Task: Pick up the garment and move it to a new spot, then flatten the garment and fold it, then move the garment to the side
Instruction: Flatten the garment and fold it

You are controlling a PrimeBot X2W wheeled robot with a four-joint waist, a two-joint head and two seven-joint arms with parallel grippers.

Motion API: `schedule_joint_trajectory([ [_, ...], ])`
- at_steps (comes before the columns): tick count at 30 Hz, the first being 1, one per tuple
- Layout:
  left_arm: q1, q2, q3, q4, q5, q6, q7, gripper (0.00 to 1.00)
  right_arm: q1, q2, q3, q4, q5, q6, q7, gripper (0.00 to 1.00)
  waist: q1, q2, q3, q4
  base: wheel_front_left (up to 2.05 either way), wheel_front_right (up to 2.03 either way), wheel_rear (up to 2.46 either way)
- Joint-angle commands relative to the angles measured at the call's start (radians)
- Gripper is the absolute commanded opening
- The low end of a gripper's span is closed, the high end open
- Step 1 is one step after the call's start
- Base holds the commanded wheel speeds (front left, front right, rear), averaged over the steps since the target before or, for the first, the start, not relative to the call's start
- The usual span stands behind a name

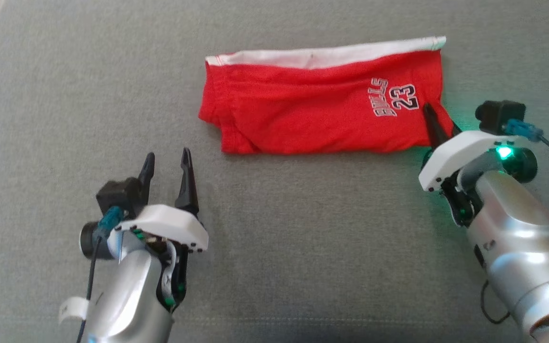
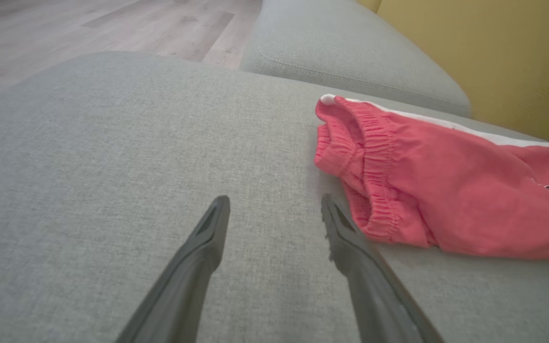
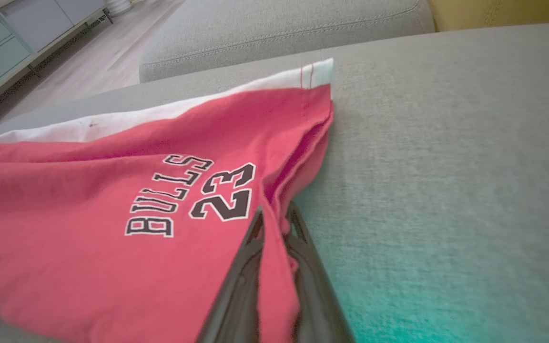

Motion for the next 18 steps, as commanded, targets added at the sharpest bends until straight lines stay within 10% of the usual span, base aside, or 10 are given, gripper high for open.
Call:
schedule_joint_trajectory([
  [1,-0.003,0.018,0.041,-0.027,0.009,-0.003,-0.005,1.0,0.007,-0.016,0.013,-0.034,0.017,-0.001,-0.018,0.0,0.0,-0.0001,-0.024,-0.02,0.0,0.0,0.0],
  [18,0.028,0.018,0.015,-0.032,-0.015,-0.004,-0.005,1.0,-0.065,0.044,0.142,-0.221,-0.01,-0.001,-0.066,0.0,0.0,-0.0001,-0.043,0.054,0.0,0.0,0.0],
])
